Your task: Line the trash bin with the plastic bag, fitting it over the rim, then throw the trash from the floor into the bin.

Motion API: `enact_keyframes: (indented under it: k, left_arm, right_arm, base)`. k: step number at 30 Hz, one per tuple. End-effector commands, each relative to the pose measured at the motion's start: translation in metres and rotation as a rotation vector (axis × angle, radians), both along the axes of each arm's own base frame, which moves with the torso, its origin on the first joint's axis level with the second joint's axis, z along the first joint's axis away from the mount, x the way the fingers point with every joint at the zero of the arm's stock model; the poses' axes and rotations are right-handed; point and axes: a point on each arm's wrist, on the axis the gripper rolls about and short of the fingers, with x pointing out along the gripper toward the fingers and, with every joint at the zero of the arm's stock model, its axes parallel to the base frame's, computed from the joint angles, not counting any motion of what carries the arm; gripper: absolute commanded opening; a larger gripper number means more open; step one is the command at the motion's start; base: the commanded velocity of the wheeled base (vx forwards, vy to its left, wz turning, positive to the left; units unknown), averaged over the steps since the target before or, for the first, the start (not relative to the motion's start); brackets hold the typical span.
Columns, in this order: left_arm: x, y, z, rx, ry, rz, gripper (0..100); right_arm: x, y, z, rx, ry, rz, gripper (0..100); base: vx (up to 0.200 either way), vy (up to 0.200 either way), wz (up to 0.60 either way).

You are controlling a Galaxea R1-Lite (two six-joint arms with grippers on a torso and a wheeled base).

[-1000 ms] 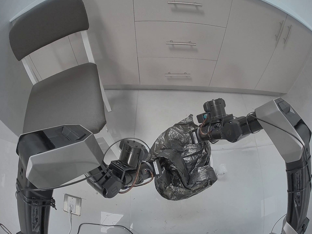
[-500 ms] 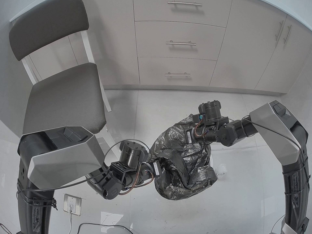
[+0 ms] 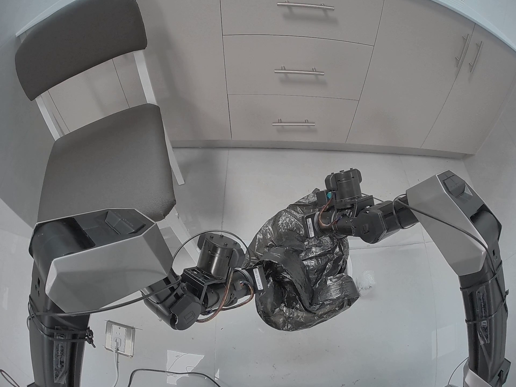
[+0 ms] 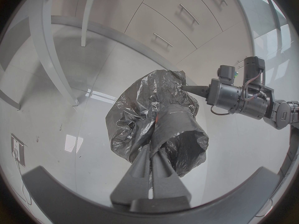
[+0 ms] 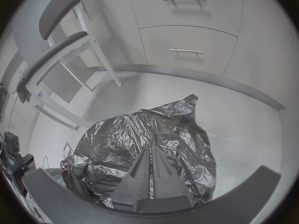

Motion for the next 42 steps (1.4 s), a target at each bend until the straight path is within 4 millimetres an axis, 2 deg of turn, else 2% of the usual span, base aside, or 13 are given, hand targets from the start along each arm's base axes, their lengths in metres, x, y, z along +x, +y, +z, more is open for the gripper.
enact_keyframes:
  k: [1, 12, 19, 22, 26, 31, 34, 42]
  left_arm:
    - [0.0, 0.0, -0.001, 0.001, 0.001, 0.0, 0]
    - [0.0, 0.0, -0.001, 0.001, 0.001, 0.0, 0]
    - [0.0, 0.0, -0.001, 0.002, 0.001, -0.001, 0]
    - [0.0, 0.0, -0.001, 0.002, 0.001, -0.001, 0]
    - [0.0, 0.0, -0.001, 0.002, 0.001, -0.001, 0]
    - [0.0, 0.0, -0.001, 0.002, 0.001, -0.001, 0]
    - [0.0, 0.0, -0.001, 0.002, 0.001, -0.001, 0]
    - [0.0, 0.0, -0.001, 0.002, 0.001, -0.001, 0]
  right_arm:
    - [0.01, 0.003, -0.019, -0.003, 0.008, -0.006, 0]
    - [0.017, 0.003, -0.016, -0.009, -0.026, -0.046, 0]
    - [-0.004, 0.002, -0.023, -0.048, 0.044, -0.024, 0]
    - [-0.016, 0.007, -0.035, -0.069, 0.088, -0.003, 0]
    - [-0.018, 0.009, -0.047, -0.082, 0.114, 0.004, 0]
    - [-0.012, 0.012, -0.061, -0.089, 0.119, 0.003, 0]
    - [-0.001, 0.011, -0.071, -0.083, 0.109, -0.01, 0]
    - [0.011, 0.013, -0.075, -0.08, 0.077, -0.018, 0]
  base:
    - [0.0, 0.0, 0.0]
    - [0.0, 0.0, 0.0]
    - [0.0, 0.0, 0.0]
    - [0.0, 0.0, 0.0]
    - [0.0, 0.0, 0.0]
    - [0.0, 0.0, 0.0]
    - [0.0, 0.0, 0.0]
    - [0.0, 0.0, 0.0]
